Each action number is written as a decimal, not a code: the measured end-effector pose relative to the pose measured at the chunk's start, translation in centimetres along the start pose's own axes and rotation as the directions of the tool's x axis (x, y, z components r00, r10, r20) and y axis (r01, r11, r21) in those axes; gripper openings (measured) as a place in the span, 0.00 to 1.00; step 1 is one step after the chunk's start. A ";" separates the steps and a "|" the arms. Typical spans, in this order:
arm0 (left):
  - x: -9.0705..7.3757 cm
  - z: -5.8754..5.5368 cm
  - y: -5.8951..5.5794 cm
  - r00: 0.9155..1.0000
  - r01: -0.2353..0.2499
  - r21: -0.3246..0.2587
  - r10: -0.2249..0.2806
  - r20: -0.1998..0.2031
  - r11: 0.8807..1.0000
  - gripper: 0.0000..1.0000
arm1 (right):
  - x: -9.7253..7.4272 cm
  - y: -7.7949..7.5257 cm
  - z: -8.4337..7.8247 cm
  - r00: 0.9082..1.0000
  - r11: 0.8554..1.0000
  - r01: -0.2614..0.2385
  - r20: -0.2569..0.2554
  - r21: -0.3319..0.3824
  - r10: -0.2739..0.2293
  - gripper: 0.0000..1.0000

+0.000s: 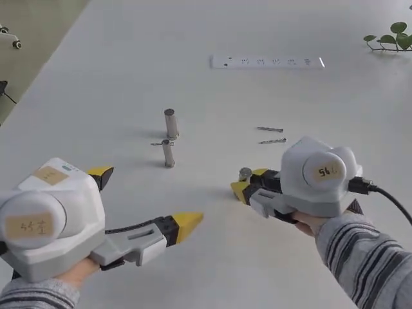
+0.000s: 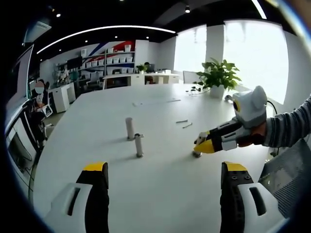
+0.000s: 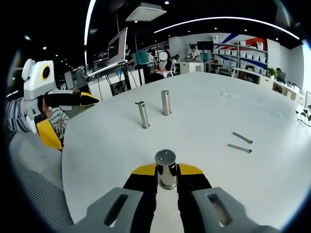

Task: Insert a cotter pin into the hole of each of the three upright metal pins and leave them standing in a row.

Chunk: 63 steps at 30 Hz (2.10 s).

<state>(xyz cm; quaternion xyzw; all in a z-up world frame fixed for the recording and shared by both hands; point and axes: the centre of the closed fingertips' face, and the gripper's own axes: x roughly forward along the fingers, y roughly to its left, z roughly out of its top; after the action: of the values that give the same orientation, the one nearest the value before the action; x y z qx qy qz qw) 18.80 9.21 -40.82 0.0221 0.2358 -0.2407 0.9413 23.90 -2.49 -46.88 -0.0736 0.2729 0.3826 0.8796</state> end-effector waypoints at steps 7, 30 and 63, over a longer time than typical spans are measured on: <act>0.2 -0.7 0.5 1.000 -0.006 -0.011 0.006 -0.018 1.000 0.96 | 0.2 -0.1 -1.7 0.999 1.000 -0.004 -0.038 0.002 0.004 0.10; 1.1 -0.8 0.5 1.000 -0.004 -0.028 0.003 -0.022 1.000 0.98 | -3.4 -2.5 -2.0 0.999 0.999 -0.033 -0.036 0.018 0.034 0.25; 1.2 -0.8 1.4 1.000 -0.020 -0.025 0.019 -0.022 1.000 0.95 | 1.9 -14.0 0.5 0.966 0.983 -0.039 -0.258 -0.178 -0.009 0.18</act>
<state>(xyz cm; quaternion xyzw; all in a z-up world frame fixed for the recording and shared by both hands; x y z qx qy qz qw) 19.98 10.03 -42.20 0.0153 0.2489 -0.2283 0.9411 35.14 -10.81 -48.58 -0.2007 0.3494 0.3997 0.8233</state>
